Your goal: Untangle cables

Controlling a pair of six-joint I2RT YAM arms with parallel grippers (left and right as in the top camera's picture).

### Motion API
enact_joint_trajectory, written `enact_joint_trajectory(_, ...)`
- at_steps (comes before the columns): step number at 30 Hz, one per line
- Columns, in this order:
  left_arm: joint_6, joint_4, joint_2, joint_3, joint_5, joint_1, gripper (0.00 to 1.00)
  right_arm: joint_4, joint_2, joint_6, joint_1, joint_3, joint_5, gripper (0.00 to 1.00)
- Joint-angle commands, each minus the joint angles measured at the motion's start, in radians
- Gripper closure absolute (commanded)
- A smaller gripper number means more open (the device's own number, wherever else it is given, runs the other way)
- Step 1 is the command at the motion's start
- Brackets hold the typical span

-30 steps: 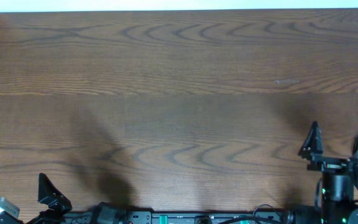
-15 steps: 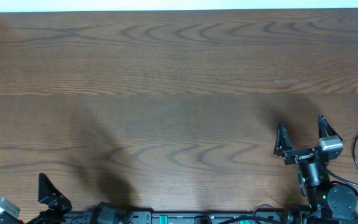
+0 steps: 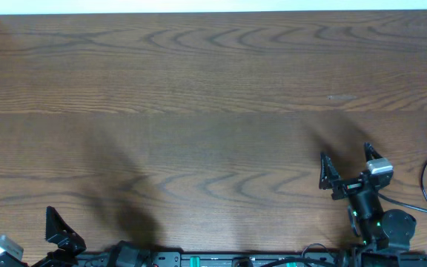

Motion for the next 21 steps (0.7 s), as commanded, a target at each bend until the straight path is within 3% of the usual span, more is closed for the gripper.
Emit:
enact_joint_trajectory(1,-0.01,-0.003,-0.002,-0.003,-0.006,0.004,0.02,-0.004,-0.005,-0.007,0.006,-0.014,-0.01,0.01)
enact_joint_trajectory(21,-0.01,-0.003,-0.002,-0.003,-0.006,0.004,0.02,-0.005,-0.005,-0.006,0.006,-0.014,0.015,0.01)
